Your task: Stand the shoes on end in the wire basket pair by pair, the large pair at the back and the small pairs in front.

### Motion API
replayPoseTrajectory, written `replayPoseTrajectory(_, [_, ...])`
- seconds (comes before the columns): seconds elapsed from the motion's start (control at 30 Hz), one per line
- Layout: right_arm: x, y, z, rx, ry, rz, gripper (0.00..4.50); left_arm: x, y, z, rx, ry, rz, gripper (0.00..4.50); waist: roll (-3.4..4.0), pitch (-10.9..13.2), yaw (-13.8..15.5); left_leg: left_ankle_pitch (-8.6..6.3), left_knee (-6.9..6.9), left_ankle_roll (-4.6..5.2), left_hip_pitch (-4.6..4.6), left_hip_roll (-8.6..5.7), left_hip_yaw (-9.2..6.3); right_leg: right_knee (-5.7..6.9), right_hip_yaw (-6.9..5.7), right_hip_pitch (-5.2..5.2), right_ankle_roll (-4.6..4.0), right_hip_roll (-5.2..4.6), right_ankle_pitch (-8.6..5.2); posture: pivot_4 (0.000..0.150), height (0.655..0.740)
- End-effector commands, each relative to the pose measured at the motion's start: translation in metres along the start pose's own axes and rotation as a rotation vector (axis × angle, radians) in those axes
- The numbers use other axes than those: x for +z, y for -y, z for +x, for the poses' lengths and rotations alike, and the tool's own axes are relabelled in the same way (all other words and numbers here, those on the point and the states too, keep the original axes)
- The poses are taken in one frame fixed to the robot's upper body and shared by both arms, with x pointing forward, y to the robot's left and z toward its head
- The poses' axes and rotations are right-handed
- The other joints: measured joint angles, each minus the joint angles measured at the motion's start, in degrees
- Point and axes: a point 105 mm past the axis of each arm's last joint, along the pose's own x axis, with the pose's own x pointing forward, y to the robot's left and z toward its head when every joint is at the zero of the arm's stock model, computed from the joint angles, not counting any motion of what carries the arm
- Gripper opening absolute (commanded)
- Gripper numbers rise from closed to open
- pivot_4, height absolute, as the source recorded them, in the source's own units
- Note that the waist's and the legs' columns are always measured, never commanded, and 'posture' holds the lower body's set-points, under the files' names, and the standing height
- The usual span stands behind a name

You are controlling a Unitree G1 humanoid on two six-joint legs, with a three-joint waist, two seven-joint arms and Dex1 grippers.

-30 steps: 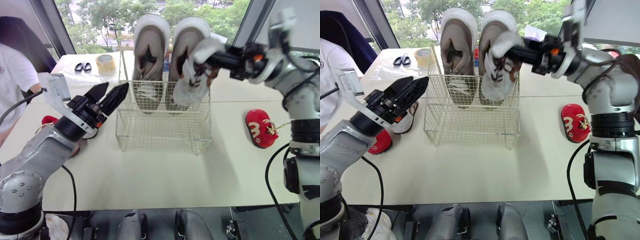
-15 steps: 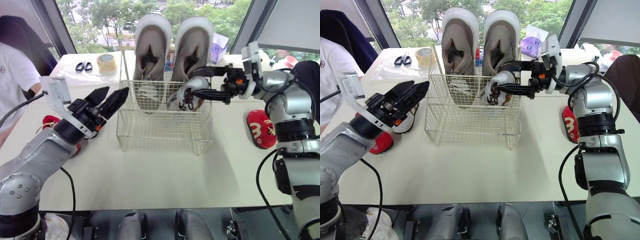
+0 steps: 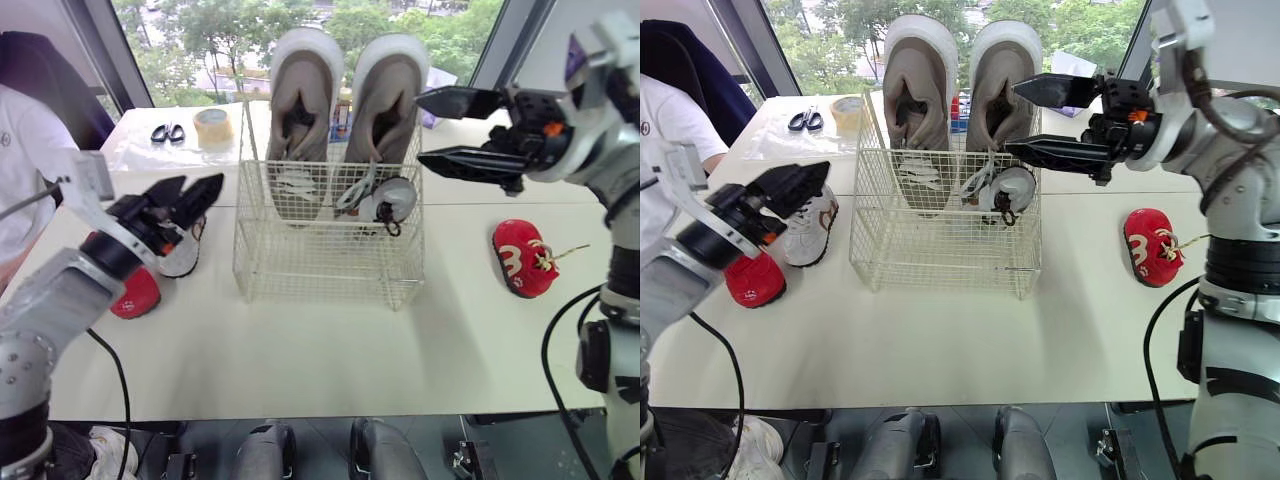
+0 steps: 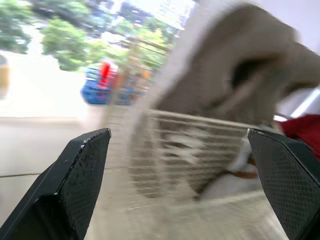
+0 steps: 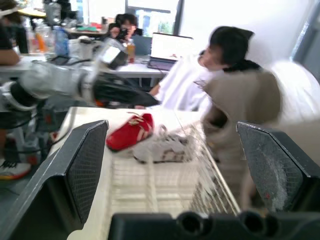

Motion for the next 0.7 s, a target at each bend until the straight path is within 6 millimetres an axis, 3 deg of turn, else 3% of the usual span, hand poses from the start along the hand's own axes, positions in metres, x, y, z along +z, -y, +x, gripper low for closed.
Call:
replayPoseTrajectory(0.03, [-0.003,-0.027,0.005,0.11,-0.108,0.028,4.43,0.03,-0.035,0.003,0.21,-0.01,0.158,4.5,-0.01,0.0,0.05,-0.01,0.0,0.01,0.01,-0.01,0.01,0.0,0.0,0.0,-0.02,-0.02,-0.01,0.15,0.74])
replayPoseTrajectory(0.1, [-0.01,-0.042,0.007,0.176,-0.176,0.054,4.43,0.031,-0.053,0.005,0.299,-0.107,0.238,4.5,0.0,0.0,0.01,-0.01,0.0,0.02,0.0,-0.02,-0.01,-0.01,-0.02,0.01,-0.03,-0.02,-0.02,0.15,0.74])
replayPoseTrajectory(0.27, [-0.022,-0.076,0.011,0.33,-0.28,0.091,4.43,0.024,-0.089,0.015,0.387,-0.38,0.23,4.5,-0.02,0.0,0.1,-0.04,-0.01,0.05,-0.01,-0.04,0.06,0.01,-0.03,-0.03,0.1,-0.05,0.04,0.15,0.74])
replayPoseTrajectory(0.53, [-0.042,-0.087,0.012,0.328,-0.333,0.096,4.43,0.007,-0.116,0.04,0.378,-0.636,0.24,4.5,-0.09,0.01,0.04,0.0,0.0,-0.02,-0.03,-0.04,0.16,0.0,-0.05,-0.07,0.18,-0.04,0.07,0.15,0.74])
replayPoseTrajectory(0.7, [-0.041,-0.091,0.015,0.3,-0.293,0.108,4.43,-0.022,-0.137,0.055,0.372,-0.761,0.258,4.5,-0.12,0.0,0.11,0.11,0.03,-0.21,-0.04,-0.06,0.23,0.02,-0.05,-0.08,0.18,-0.04,0.07,0.15,0.74])
